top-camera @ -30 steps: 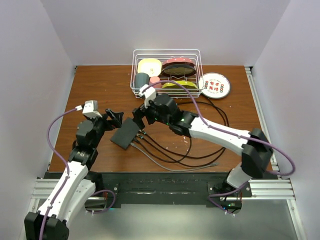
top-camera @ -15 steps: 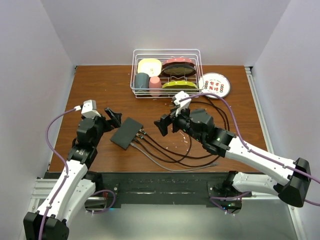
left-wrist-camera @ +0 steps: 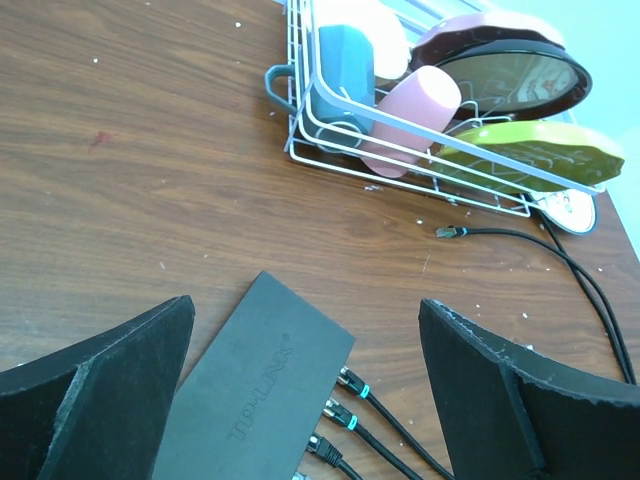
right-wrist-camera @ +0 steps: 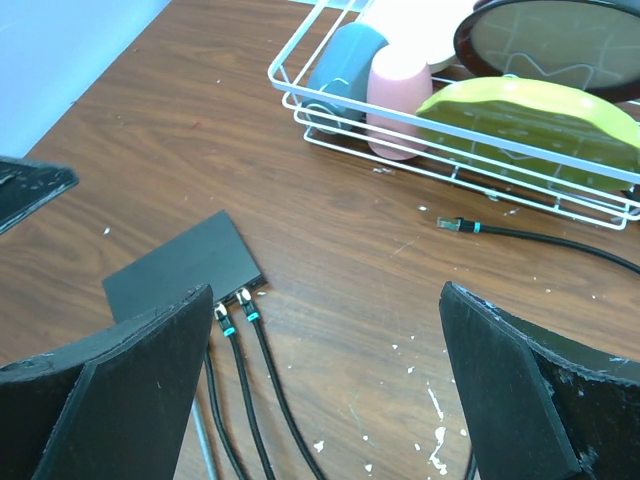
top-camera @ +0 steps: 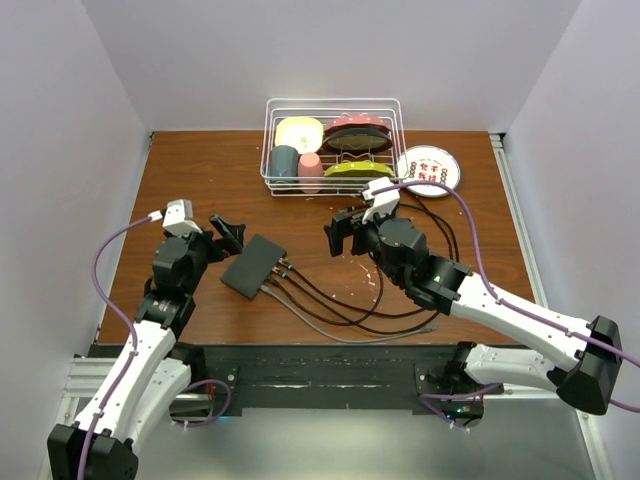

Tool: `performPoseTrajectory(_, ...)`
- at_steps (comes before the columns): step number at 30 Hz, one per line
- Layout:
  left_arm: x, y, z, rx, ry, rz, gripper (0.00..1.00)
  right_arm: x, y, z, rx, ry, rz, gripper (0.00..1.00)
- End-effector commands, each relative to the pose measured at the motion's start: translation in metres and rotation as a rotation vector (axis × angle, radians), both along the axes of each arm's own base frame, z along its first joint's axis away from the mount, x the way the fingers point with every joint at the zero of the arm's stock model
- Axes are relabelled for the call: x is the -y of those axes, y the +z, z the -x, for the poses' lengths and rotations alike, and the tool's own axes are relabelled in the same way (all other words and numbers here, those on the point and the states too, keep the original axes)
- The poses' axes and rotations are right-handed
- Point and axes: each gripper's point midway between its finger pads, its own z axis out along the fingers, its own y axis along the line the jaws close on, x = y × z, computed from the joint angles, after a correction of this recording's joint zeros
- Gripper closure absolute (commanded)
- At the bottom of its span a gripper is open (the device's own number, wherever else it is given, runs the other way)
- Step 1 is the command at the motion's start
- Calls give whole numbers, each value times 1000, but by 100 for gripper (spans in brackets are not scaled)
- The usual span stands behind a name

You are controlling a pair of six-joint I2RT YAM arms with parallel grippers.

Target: Insert the plug into the switch port

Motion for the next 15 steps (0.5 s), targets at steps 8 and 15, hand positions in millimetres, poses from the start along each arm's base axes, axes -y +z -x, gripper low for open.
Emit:
performPoseTrajectory(8, -8, 31, -2, 123, 50, 26, 0, -5, 24, 6, 146, 66, -110, 1)
performPoseTrajectory(15, -20, 40, 0, 232, 96, -20, 0, -3, 8, -4, 246, 89, 90, 1)
